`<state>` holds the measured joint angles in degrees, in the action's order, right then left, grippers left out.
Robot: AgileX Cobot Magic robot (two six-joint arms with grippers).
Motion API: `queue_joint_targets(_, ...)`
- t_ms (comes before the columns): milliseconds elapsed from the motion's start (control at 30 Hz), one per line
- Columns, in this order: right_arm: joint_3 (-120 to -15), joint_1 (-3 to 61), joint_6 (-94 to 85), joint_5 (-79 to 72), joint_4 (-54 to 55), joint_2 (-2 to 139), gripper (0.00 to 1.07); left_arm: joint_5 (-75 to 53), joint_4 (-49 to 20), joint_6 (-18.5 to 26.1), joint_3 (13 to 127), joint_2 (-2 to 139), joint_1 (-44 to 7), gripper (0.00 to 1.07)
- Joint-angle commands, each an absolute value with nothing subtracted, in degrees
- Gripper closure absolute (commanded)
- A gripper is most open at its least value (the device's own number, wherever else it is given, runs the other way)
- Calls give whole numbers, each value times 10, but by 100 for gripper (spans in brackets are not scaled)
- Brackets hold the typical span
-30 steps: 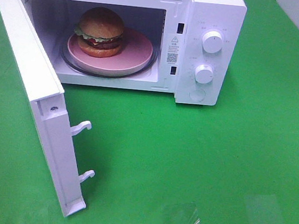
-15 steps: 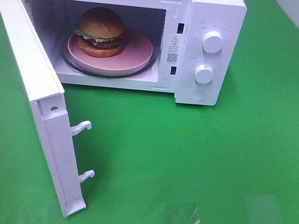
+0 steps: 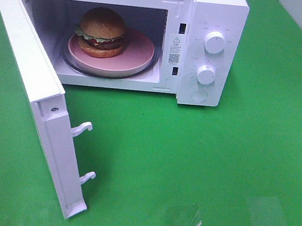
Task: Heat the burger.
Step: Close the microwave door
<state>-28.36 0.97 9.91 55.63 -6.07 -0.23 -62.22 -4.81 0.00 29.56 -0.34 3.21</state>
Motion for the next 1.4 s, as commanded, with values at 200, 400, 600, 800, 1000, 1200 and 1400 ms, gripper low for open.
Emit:
queue_joint_targets(200,-283,7,97,550,-57,-17,36,-613,-52,0,296,-11,34,6)
queue_joint_targets(400,-283,7,98,550,-57,-17,36,-613,-52,0,296,-11,34,6)
queue_joint_targets(600,-283,7,98,550,-57,-17,36,-613,-52,0,296,-11,34,6)
queue_joint_targets(800,-283,7,98,550,-57,-17,36,-613,-52,0,296,-11,34,6)
queue_joint_targets(1000,-283,7,98,550,-57,-17,36,-613,-52,0,296,-11,34,6)
queue_joint_targets(1200,-283,7,98,550,-57,-17,36,-613,-52,0,296,-11,34,6)
queue_joint_targets(1400,-283,7,98,550,-57,-17,36,-613,-52,0,296,-11,34,6)
